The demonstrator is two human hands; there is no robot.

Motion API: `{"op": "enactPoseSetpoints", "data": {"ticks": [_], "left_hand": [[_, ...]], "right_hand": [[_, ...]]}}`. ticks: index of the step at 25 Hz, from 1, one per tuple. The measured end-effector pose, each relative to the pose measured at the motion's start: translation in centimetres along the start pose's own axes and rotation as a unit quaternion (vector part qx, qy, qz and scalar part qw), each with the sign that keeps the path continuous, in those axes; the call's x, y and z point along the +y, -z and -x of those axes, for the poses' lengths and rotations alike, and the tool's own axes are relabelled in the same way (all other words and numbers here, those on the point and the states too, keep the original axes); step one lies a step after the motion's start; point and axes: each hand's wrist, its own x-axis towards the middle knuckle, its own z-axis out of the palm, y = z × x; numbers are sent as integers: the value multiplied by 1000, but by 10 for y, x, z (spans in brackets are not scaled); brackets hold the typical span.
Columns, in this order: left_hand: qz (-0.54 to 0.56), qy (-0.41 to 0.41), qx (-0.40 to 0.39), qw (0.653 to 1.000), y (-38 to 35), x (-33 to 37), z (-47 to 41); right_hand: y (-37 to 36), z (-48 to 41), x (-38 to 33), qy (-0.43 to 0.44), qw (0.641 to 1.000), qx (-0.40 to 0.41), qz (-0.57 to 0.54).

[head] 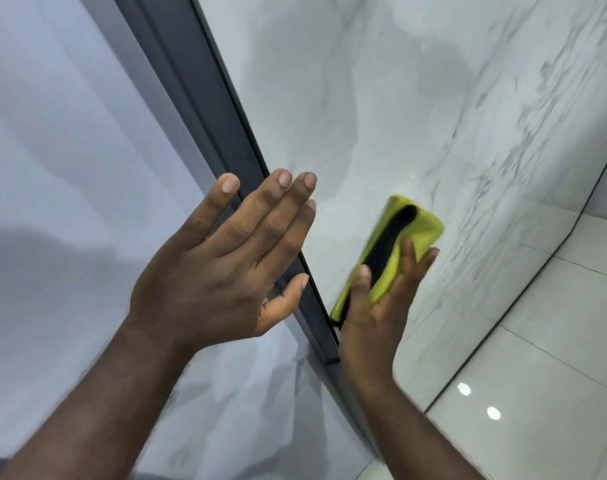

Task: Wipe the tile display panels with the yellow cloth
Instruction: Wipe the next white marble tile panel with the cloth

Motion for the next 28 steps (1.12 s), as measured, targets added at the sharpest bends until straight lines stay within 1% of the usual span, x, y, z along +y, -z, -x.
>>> {"op": "enactPoseSetpoints", "data": {"ticks": [1, 2, 3, 5, 6, 7, 9, 10, 11, 12, 13, 14, 15, 16, 17, 18, 19, 20, 21, 22, 23, 24, 25, 26, 27, 28], "left_hand": [[-1, -3, -2, 1000, 0, 0, 0], [-2, -5, -5, 1000, 0, 0, -1], [-4, -5, -6, 1000, 0, 0, 0], [-9, -5, -2, 1000, -1, 0, 0], [-10, -3, 0, 1000, -1, 1, 0], [-8, 1, 3, 1000, -1, 1, 0], [-1, 9, 7, 1000, -1, 2, 0], [3, 12, 9, 1000, -1, 2, 0], [6, 14, 12, 1000, -2, 3, 0], [8, 17, 16, 1000, -2, 3, -1], [12, 21, 20, 999, -2, 4, -1], [17, 25, 25, 999, -2, 5, -2], [19, 28, 29, 999, -2, 5, -1], [17, 29, 32, 999, -2, 5, -1], [14, 29, 31, 999, -2, 6, -1], [12, 29, 29, 999, -2, 5, -1], [13, 29, 27, 999, -2, 5, -1], [16, 30, 26, 999, -3, 5, -1], [17, 31, 28, 999, -3, 5, 0], [17, 32, 29, 999, -3, 5, 0], [17, 32, 29, 999, -3, 6, 0], [19, 31, 27, 999, -3, 7, 0], [20, 29, 24, 999, -3, 8, 1], [17, 26, 21, 999, -3, 7, 2], [12, 24, 18, 999, -3, 5, 2], [11, 22, 15, 1000, -2, 4, 2]], "right_hand": [[1, -7, -1, -64, 998, 1, -14], [4, -10, -1, -84, 996, -14, -25], [7, -8, -3, -34, 999, -35, -19], [14, -4, -3, 108, 990, -89, -3], [17, -11, 1, 138, 985, -102, -5], [18, -23, 4, 125, 988, -92, -7], [18, -43, 0, 27, 997, -59, -35], [17, -45, -5, 4, 997, -63, -46], [17, -40, -9, 36, 996, -78, -34], [18, -29, -7, 104, 989, -104, -10], [20, -18, -3, 171, 975, -140, 10], [23, -15, 3, 210, 965, -159, 15], [26, -23, 6, 193, 969, -152, 3], [25, -38, 5, 129, 985, -117, -12], [24, -54, -3, 46, 995, -81, -30], [21, -65, -12, -8, 997, -64, -45], [18, -67, -22, 0, 997, -62, -45], [15, -59, -29, 64, 995, -73, -35], [15, -43, -28, 142, 985, -98, -15], [14, -23, -17, 202, 970, -133, 6], [16, -5, -2, 227, 962, -154, 18], [19, 4, 14, 208, 967, -149, 17], [21, 5, 25, 135, 984, -115, 7], [20, 0, 25, 26, 997, -73, -19], [18, -8, 20, -52, 997, -47, -45], [15, -14, 11, -61, 996, -39, -52]]}}
